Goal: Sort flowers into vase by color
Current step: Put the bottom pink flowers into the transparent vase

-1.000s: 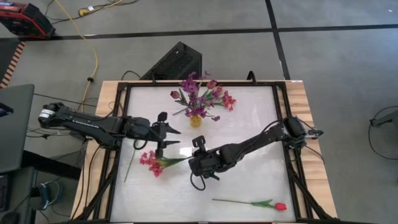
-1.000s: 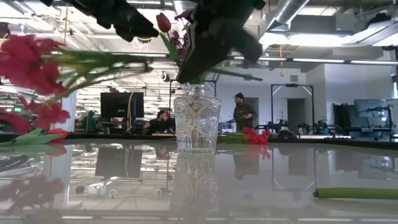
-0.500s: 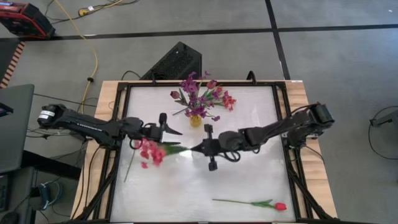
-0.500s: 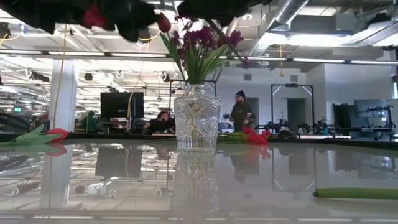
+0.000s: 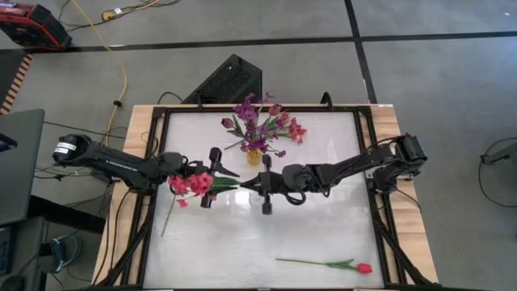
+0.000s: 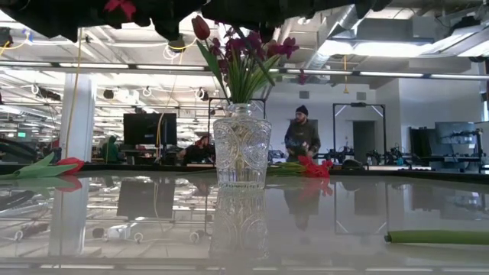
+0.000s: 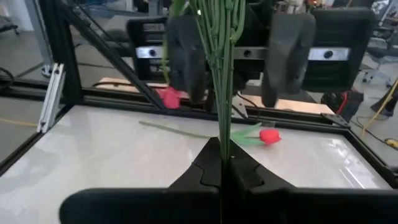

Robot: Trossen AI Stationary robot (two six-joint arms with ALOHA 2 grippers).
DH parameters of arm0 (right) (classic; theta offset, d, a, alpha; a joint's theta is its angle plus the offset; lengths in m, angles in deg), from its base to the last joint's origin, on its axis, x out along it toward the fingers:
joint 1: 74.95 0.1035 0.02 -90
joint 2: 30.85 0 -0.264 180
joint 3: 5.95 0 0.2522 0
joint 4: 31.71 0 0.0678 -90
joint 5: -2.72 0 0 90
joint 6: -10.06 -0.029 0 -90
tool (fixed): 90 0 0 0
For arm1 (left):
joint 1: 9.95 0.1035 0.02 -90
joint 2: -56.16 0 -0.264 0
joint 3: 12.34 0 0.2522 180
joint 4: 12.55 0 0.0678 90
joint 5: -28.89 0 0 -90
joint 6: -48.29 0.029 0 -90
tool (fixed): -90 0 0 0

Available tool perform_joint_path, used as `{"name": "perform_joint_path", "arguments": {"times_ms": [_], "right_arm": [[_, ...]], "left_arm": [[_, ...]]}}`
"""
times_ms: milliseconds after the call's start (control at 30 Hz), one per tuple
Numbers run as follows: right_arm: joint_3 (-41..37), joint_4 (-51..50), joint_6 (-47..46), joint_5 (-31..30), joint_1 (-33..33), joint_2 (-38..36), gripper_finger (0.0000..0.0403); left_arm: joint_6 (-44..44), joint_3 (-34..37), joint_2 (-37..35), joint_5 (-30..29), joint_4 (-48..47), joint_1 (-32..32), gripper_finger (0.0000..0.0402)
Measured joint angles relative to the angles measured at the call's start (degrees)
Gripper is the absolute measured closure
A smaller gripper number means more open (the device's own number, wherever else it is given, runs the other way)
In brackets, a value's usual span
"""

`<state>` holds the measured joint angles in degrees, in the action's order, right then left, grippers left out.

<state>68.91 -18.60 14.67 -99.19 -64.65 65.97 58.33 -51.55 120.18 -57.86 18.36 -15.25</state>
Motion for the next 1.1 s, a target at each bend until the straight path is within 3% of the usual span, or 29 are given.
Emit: {"name": "perform_joint_path", "arguments": {"times_ms": [667,800,933,1100], "right_arm": [[0.0,0.71,-0.24,-0.08,-1.07,0.0,0.0379],[0.0,0.79,0.42,-0.08,-1.02,0.0,0.0374],[0.0,0.59,0.36,-0.12,-1.02,0.0,0.0332],[0.0,-1.72,0.33,-0.17,-0.87,-0.82,0.0267]], "left_arm": [[0.05,-6.81,7.02,1.36,-0.13,-0.02,0.025],[0.31,-7.01,7.2,-0.6,-0.1,-0.02,0.0298],[0.55,-7.01,7.2,-1.31,-0.23,-0.02,0.0381],[-1.02,-7.01,6.76,-4.01,-0.17,-0.02,0.0399]]}}
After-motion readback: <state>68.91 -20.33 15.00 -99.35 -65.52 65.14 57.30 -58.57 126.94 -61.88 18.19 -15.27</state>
